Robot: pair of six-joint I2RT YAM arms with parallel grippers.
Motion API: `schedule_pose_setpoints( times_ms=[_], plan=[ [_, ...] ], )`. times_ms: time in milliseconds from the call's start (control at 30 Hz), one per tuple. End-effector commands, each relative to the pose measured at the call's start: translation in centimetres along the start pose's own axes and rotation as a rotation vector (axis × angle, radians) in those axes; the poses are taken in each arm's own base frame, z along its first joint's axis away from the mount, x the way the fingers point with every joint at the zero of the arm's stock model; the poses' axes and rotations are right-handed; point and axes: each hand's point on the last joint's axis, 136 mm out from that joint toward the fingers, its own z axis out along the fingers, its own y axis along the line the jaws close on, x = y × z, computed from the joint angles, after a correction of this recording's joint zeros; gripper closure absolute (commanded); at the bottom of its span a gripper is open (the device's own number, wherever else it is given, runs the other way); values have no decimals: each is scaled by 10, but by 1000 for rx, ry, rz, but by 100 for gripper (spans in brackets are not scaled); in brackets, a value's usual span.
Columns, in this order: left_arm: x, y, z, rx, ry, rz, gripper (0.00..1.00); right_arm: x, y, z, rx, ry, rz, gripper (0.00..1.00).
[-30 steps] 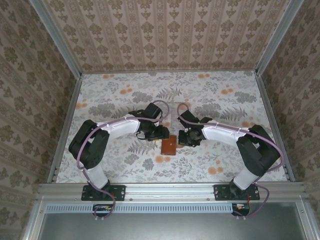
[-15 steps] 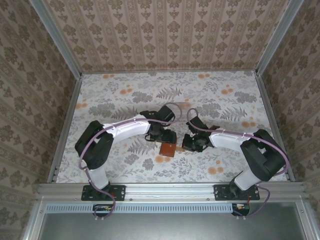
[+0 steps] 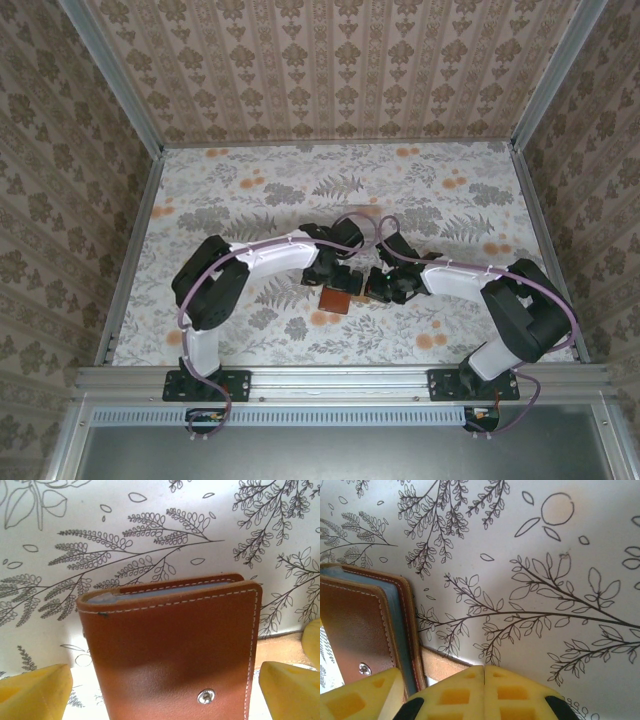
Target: Take the credit cards out of the card holder
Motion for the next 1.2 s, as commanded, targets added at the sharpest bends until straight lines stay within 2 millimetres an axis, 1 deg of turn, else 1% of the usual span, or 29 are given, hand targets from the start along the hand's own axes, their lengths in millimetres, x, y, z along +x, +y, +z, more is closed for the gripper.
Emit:
schedule_pose_setpoints(
  times_ms=[0,167,400,633,800,1000,1067,1167],
  plan=[
    [2,0,2,-30,17,11,3,1,-3,2,-7,0,17,99],
    [3,0,4,-35,26,12,2,0,-3,3,-10,5,18,99],
    [1,2,0,-49,18,13,7,-1,-5,2,-9,3,23,99],
    [-2,5,-16,-63,-18,18,7,-1,-6,1,-7,0,25,99],
    [-3,11,-27,-76,-39,14,11,-3,-4,-1,-9,-6,23,99],
    [-5,21,-40,-88,-64,9,12,-4,-4,-2,-5,-6,21,99],
    [-5,24,-42,-93,-69,8,14,-4,-4,-2,-3,-10,22,99],
    [-4,29,-46,-98,-73,2,21,-5,-3,-4,-4,-17,19,99]
  ],
)
